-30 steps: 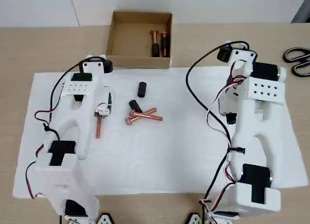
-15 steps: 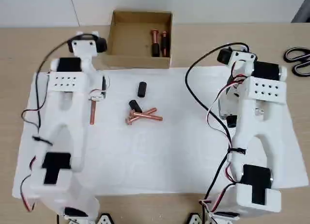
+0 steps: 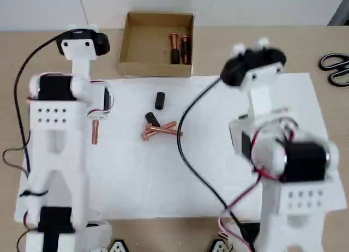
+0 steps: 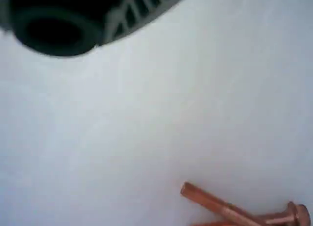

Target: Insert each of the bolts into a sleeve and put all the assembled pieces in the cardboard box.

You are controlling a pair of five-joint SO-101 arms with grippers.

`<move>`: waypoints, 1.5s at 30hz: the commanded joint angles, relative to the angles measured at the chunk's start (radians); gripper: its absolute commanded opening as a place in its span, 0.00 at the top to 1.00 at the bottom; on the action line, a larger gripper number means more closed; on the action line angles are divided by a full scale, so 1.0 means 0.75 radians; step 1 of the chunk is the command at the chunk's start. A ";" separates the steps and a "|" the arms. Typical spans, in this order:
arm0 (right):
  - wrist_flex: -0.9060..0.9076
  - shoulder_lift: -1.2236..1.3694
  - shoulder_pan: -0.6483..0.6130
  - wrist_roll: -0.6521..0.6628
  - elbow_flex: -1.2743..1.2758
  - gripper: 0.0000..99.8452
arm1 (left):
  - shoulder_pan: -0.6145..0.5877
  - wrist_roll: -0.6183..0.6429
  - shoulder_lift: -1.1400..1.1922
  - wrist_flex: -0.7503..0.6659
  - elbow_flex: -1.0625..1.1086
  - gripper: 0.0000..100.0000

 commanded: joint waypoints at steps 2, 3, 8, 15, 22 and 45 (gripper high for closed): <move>-0.019 -0.253 0.050 -0.010 0.272 1.00 | 0.027 -0.006 -0.209 0.014 0.056 0.99; -0.054 -0.294 0.048 -0.006 0.348 1.00 | 0.051 -0.006 -0.248 0.014 0.079 0.99; -0.298 -0.465 -0.001 -0.014 0.702 1.00 | 0.211 -0.004 -0.434 -0.051 0.224 0.99; -0.756 -0.690 -0.048 -0.018 1.000 1.00 | 0.254 0.086 -0.679 -0.262 0.496 0.99; -1.126 -0.924 -0.171 -0.014 1.500 1.00 | 0.264 0.160 -0.880 -0.456 0.766 0.99; -1.644 -1.364 -0.375 -0.387 2.107 1.00 | 0.499 0.274 -1.242 -1.117 1.249 0.99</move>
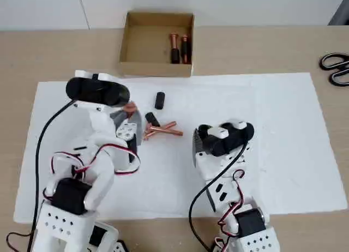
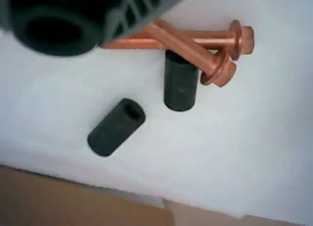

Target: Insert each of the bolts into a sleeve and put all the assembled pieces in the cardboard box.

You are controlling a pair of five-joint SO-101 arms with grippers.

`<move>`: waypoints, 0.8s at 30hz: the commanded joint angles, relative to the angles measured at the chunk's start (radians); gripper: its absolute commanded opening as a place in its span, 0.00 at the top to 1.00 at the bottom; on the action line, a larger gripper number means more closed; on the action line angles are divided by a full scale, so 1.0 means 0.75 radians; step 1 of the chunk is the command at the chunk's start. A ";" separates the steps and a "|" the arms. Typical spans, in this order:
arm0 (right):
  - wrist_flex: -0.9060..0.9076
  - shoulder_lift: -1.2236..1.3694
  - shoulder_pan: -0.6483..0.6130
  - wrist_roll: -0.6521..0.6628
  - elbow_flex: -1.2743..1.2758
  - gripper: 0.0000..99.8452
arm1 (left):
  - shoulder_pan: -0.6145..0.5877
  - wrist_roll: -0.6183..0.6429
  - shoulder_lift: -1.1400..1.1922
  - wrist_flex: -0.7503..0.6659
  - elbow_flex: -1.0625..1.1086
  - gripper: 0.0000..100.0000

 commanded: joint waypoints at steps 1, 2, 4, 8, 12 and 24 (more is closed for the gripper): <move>-0.030 -0.034 -0.066 -0.020 0.008 1.00 | 0.080 0.029 -0.033 -0.121 -0.007 0.99; -0.030 -0.034 -0.101 -0.020 0.008 1.00 | 0.110 0.029 -0.033 -0.133 -0.005 0.99; -0.030 -0.038 -0.177 -0.020 0.008 1.00 | 0.172 0.029 -0.033 -0.141 -0.007 0.99; -0.040 -0.040 -0.265 -0.018 0.008 1.00 | 0.233 0.033 -0.033 -0.143 -0.007 0.99; -0.058 -0.040 -0.269 -0.018 0.008 1.00 | 0.233 0.035 -0.033 -0.211 -0.005 0.99; -0.099 -0.042 -0.271 -0.018 0.008 1.00 | 0.233 0.037 -0.033 -0.575 0.189 0.99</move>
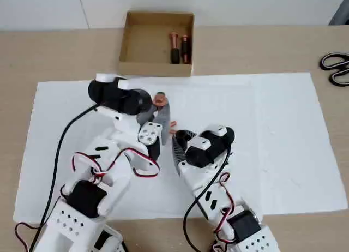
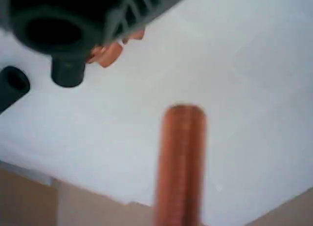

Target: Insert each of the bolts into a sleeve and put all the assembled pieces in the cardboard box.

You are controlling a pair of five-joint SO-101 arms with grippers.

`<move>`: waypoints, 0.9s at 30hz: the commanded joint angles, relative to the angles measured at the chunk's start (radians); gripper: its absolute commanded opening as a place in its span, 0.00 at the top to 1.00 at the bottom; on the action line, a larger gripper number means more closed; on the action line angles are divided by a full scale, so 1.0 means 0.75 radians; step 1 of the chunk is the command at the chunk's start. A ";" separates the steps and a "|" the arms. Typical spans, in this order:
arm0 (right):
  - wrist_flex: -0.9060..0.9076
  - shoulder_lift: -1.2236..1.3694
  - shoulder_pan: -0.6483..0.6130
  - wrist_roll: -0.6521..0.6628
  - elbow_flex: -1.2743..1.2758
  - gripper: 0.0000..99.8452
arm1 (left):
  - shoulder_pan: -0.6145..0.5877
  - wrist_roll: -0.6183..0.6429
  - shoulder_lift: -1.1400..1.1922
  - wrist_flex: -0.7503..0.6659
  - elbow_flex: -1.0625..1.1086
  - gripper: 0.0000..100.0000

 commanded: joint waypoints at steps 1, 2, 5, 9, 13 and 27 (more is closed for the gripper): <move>-0.032 -0.038 -0.009 -0.010 0.010 1.00 | 0.006 0.016 -0.031 -0.172 0.052 0.99; -0.032 -0.038 -0.011 -0.010 0.010 1.00 | 0.008 0.016 -0.031 -0.203 0.077 0.99; -0.032 -0.038 -0.011 -0.010 0.010 1.00 | 0.008 0.063 -0.031 -0.280 0.118 0.99; -0.032 -0.038 -0.015 -0.012 0.010 1.00 | 0.012 0.113 -0.023 -0.307 0.122 0.99; -0.032 -0.038 -0.052 -0.012 0.010 1.00 | 0.033 0.123 -0.020 -0.307 0.122 0.99; -0.030 -0.038 -0.050 -0.012 0.010 1.00 | 0.076 0.115 -0.020 -0.301 0.185 0.99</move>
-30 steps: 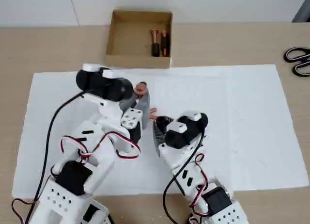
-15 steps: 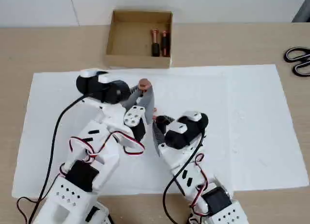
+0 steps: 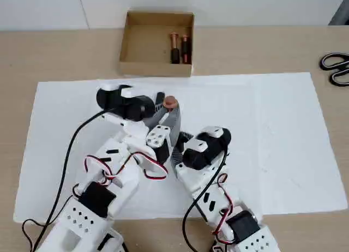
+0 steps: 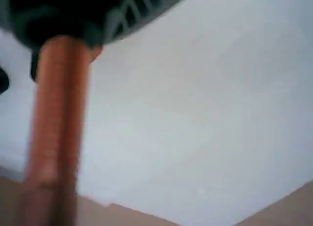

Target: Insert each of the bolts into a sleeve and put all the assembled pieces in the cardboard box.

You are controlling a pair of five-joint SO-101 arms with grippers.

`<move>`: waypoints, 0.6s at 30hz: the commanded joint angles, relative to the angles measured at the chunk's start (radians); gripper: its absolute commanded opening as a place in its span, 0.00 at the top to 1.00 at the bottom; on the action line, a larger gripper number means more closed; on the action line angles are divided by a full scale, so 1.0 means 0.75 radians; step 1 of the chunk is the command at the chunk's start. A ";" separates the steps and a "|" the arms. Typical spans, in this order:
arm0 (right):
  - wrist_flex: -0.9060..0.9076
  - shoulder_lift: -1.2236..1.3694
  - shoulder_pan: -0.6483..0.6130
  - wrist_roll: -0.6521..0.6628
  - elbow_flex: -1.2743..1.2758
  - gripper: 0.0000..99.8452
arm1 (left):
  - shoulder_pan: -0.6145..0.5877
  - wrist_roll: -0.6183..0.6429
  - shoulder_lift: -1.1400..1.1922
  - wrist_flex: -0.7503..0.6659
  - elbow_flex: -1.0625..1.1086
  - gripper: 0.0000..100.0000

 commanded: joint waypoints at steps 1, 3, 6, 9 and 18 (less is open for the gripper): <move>-0.030 -0.038 -0.005 -0.012 0.010 1.00 | 0.006 0.002 -0.020 -0.041 -0.001 0.99; -0.030 -0.038 -0.005 -0.012 0.010 1.00 | 0.006 0.002 -0.020 -0.039 -0.001 0.99; -0.028 -0.038 -0.005 -0.012 0.010 1.00 | 0.006 0.002 -0.020 -0.039 0.001 0.99; -0.028 -0.038 -0.005 -0.012 0.010 1.00 | 0.006 0.002 -0.020 -0.043 0.021 0.99; -0.028 -0.038 -0.007 -0.012 0.010 1.00 | 0.006 0.004 -0.020 -0.045 0.042 0.99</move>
